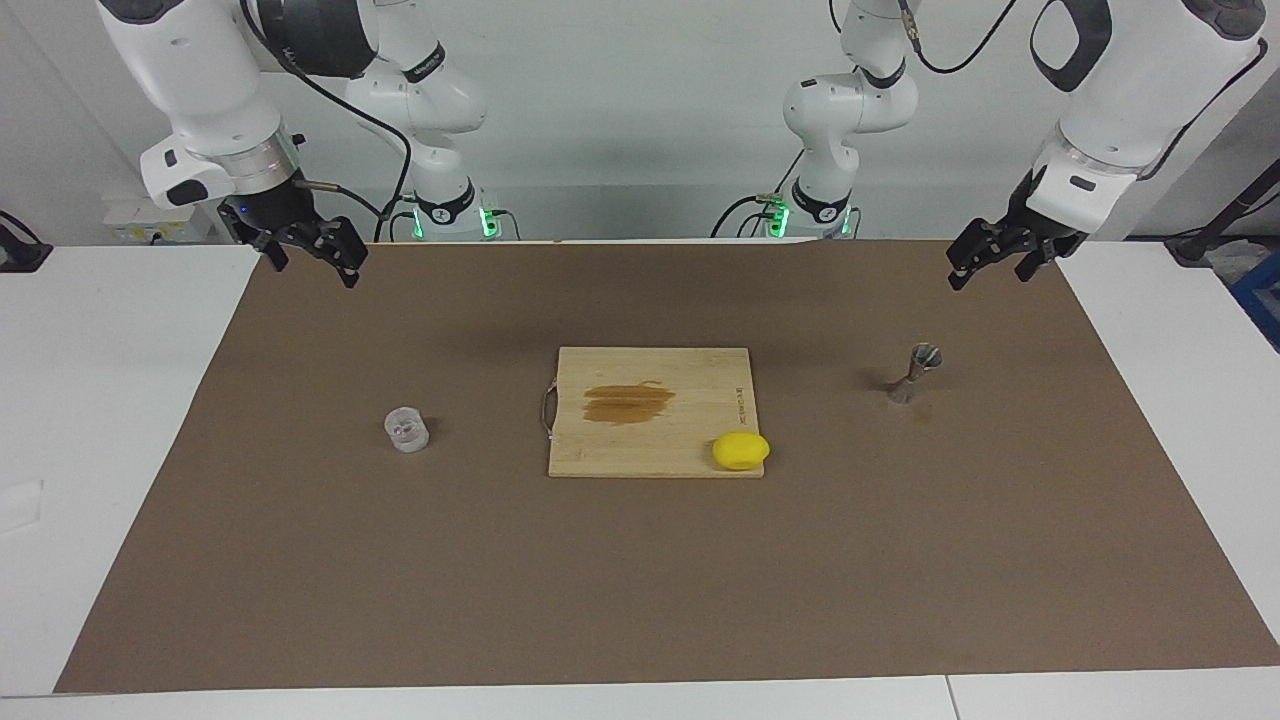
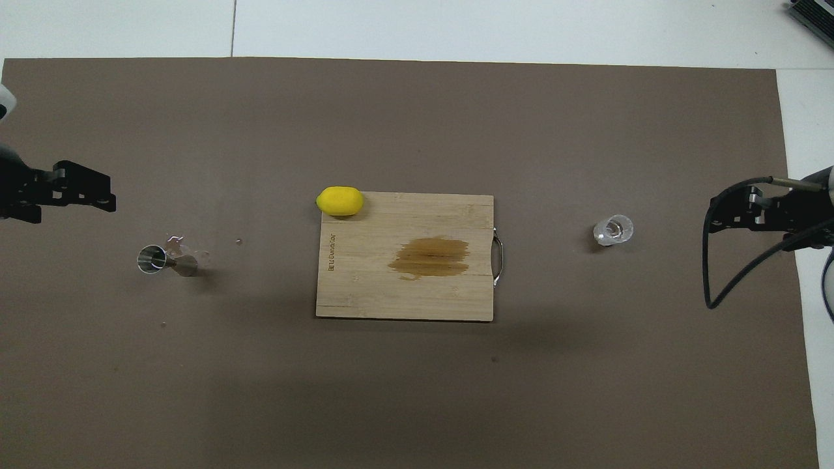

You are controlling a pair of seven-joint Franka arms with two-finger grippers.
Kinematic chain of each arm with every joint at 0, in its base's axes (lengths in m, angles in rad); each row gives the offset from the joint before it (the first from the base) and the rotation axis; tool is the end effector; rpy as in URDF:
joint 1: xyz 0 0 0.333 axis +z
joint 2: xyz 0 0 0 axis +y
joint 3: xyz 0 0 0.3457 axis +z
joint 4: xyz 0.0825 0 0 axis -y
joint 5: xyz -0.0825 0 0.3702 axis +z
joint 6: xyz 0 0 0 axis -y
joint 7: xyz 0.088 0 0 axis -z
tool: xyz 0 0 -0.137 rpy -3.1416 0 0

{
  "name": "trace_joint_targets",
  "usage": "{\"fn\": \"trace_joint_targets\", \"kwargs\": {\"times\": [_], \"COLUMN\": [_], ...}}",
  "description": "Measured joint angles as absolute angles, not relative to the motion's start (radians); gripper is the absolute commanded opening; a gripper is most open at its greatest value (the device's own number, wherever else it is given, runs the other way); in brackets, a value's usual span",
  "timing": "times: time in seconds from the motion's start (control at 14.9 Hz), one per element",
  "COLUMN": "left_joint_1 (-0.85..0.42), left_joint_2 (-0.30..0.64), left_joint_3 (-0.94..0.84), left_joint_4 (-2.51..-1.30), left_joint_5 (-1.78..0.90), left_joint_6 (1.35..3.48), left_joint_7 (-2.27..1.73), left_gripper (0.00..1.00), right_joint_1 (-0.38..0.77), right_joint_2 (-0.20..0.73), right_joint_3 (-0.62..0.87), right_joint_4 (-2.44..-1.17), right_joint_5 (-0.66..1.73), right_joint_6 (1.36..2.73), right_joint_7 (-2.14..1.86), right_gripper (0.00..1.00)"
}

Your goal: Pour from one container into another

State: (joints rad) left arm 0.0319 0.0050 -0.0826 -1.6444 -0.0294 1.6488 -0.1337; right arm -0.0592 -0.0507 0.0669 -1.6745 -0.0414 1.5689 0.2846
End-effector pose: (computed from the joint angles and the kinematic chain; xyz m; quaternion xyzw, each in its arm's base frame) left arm 0.5468 -0.0315 0.5945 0.9990 0.0426 -0.0017 0.0148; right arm 0.5193 -0.0008 0.6037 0.9899 -0.1375 -0.0239 0.0262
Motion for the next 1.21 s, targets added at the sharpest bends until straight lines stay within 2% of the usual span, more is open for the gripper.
{"fn": "trace_joint_targets", "kwargs": {"times": [0.27,0.61,0.87,1.21], "left_joint_1": [0.032,0.032,0.045,0.049], "left_joint_2": [-0.058,-0.047,0.022,0.035], "left_joint_3": [-0.083,-0.083,-0.077,-0.078], "left_joint_4": [-1.861,-2.035,-2.09,-2.092], "left_joint_5": [-0.029,-0.029,-0.029,-0.029], "left_joint_6": [1.869,2.116,2.291,2.362], "left_joint_7": [-0.134,-0.134,-0.133,-0.128], "left_gripper": [1.0,1.0,1.0,1.0], "right_joint_1": [-0.059,-0.059,-0.059,-0.059], "right_joint_2": [-0.051,-0.051,-0.051,-0.051], "right_joint_3": [0.067,0.067,0.067,0.067], "right_joint_4": [-1.674,-1.674,-1.674,-1.674], "right_joint_5": [-0.041,-0.041,-0.041,-0.041], "right_joint_6": [1.569,1.569,1.569,1.569], "right_joint_7": [0.285,0.285,0.285,0.285], "right_gripper": [1.0,1.0,1.0,1.0]}}
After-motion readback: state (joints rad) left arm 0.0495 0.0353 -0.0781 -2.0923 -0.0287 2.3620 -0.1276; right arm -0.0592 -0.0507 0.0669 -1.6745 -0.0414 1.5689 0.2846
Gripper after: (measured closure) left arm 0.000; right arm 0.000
